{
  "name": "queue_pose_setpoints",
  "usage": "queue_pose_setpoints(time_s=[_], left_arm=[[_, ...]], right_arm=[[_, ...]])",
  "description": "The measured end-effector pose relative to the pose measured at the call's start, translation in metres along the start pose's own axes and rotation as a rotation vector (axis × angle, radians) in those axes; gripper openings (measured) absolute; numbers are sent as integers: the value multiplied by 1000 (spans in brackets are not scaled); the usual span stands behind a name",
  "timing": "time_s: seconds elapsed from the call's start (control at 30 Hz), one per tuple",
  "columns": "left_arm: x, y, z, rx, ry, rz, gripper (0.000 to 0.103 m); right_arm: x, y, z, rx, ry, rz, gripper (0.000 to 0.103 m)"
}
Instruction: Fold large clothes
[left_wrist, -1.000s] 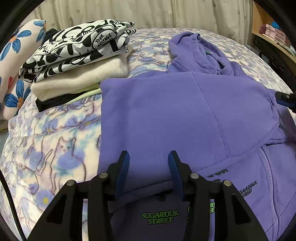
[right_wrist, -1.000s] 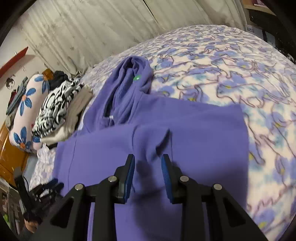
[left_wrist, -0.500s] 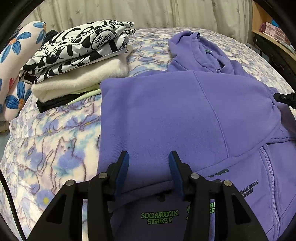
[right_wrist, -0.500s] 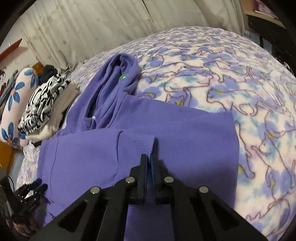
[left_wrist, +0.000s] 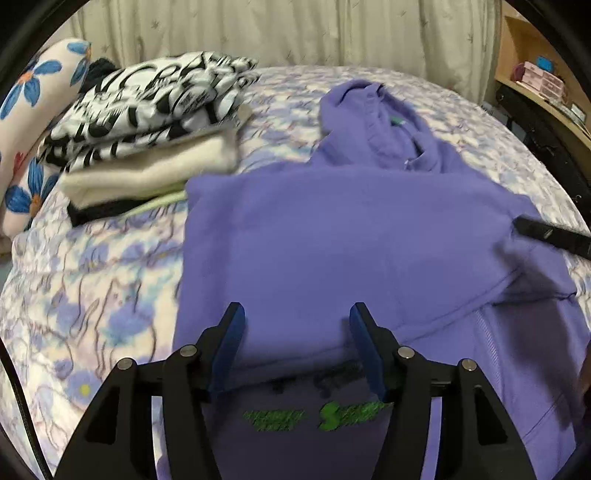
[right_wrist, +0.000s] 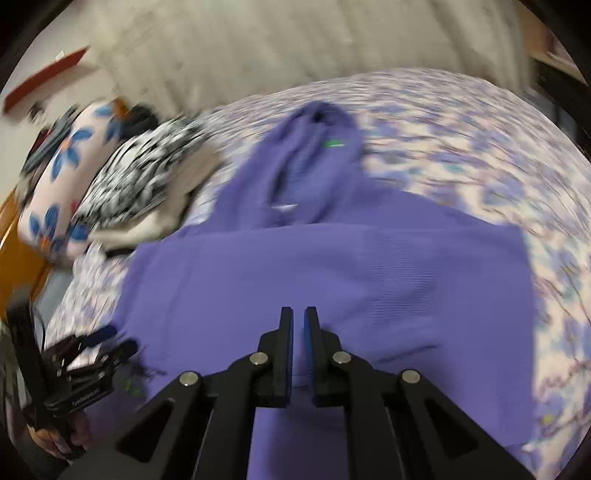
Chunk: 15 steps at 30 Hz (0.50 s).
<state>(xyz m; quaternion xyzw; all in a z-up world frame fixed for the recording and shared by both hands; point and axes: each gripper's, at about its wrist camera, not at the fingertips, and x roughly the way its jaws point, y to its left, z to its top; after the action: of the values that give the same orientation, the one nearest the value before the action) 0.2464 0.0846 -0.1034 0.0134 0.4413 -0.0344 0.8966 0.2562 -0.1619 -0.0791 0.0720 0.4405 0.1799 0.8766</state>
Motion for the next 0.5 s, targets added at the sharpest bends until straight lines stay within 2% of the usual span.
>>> queue_pose_setpoints(time_s=[0.13,0.27,0.4,0.5], left_arm=[[10,-1,25,-5,-27,41,60],[38,14,57,-47,-29,96,60],[77,30,75,-73,20,169,59],[93,41,78,-76,33,159,60]], right_arm=[[29,31,13,-20,26,50,7],[60,41,29,-27,33,37,7],[83,19,42,13,42,-49,7],[77,-15,44,43,16,-132,3]])
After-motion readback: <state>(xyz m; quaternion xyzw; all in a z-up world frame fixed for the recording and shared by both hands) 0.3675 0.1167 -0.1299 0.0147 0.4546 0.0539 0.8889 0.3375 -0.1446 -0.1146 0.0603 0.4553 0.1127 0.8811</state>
